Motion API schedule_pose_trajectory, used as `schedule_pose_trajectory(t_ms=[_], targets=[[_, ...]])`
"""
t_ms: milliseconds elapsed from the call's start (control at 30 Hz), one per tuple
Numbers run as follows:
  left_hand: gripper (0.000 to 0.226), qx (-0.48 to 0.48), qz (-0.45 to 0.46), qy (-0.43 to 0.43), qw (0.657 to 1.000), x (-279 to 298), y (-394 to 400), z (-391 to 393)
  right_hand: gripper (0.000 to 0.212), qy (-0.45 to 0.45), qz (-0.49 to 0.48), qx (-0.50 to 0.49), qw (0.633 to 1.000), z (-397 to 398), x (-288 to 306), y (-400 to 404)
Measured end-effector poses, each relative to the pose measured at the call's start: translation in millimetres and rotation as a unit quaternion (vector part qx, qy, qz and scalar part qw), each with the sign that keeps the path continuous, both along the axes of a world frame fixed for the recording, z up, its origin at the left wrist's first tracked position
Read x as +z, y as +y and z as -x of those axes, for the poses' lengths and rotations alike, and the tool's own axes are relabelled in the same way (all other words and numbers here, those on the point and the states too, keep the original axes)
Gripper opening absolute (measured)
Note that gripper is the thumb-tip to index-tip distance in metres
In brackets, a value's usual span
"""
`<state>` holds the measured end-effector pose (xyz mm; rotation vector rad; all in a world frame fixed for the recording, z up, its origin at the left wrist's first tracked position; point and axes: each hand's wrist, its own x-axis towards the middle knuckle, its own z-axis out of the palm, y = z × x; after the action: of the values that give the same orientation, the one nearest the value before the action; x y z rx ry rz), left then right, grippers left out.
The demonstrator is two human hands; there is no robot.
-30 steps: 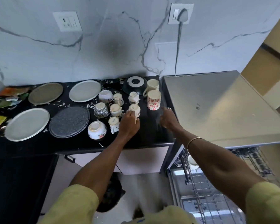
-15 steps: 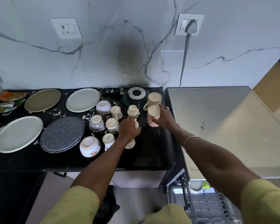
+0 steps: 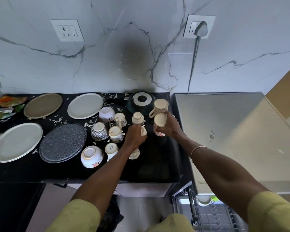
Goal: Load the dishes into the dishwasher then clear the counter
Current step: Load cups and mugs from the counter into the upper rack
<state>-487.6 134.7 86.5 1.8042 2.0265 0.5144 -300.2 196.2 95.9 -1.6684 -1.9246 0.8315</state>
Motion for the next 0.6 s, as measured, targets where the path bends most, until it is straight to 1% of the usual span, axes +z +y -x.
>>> schedule_pose_trajectory(t_ms=[133,267,500,600], targets=[[0.049,-0.028,-0.008,-0.013,1.000,11,-9,-12,0.088,0.002,-0.002,-0.031,1.000,-16,5,-17],[0.059,-0.073,-0.017,-0.021,0.997,27,-26,-31,0.089,-0.020,-0.019,-0.071,0.997,-37,14,-42],[0.053,-0.147,-0.029,-0.009,0.989,41,-73,-71,0.087,-0.007,-0.042,-0.166,0.985,-85,26,-114],[0.054,-0.174,-0.021,-0.013,0.984,40,-97,-92,0.087,-0.021,-0.046,-0.201,0.978,-109,28,-156]])
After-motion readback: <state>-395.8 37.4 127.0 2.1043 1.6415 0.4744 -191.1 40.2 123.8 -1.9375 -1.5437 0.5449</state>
